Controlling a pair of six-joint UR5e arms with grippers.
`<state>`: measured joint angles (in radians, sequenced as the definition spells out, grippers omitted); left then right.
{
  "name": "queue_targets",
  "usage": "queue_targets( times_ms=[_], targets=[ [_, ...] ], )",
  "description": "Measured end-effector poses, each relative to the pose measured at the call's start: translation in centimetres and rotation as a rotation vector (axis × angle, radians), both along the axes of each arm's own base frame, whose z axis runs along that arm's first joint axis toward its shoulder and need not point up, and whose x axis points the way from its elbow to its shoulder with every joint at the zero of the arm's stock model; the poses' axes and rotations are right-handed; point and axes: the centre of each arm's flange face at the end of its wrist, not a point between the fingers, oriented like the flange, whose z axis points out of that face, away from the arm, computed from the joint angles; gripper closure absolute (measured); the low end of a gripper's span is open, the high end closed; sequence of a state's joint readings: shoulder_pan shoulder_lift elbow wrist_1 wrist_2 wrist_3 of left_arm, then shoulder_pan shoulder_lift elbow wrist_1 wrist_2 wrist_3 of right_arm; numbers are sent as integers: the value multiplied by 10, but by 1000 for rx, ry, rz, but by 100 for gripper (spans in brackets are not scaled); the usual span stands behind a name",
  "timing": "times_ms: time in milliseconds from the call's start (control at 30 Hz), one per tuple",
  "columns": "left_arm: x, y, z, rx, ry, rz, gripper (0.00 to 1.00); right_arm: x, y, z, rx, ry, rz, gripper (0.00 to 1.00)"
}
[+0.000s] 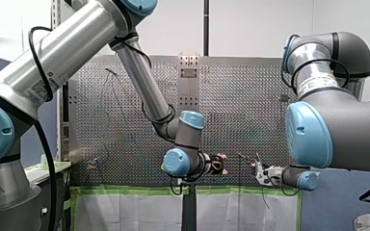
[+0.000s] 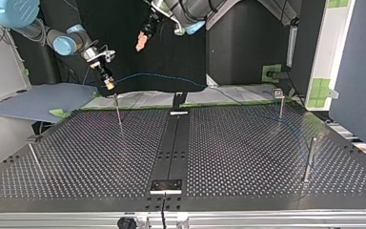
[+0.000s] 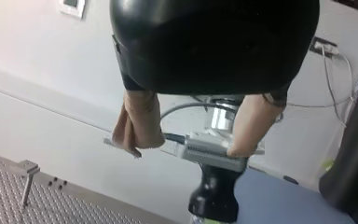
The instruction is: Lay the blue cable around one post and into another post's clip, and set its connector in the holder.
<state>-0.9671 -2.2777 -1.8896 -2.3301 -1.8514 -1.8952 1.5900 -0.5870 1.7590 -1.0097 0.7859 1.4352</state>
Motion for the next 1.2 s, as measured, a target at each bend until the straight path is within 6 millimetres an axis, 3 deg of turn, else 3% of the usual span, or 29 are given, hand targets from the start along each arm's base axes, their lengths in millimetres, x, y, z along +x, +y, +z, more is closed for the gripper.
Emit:
queue_targets(
  times_ms=[200,500,633,1200],
  targets=[
    [21,-12,12,-50,-11,-1,0,0,0,0,0,2,-1,100],
    [55,-3,14,-68,-9,42,0,-9,-5,1,1,1,-15,100],
    [60,-5,4,-63,6,46,0,-12,-7,1,3,2,-21,100],
    [65,-47,-49,-98,130,-34,0,-19,-18,4,9,8,-57,100]
  ],
)
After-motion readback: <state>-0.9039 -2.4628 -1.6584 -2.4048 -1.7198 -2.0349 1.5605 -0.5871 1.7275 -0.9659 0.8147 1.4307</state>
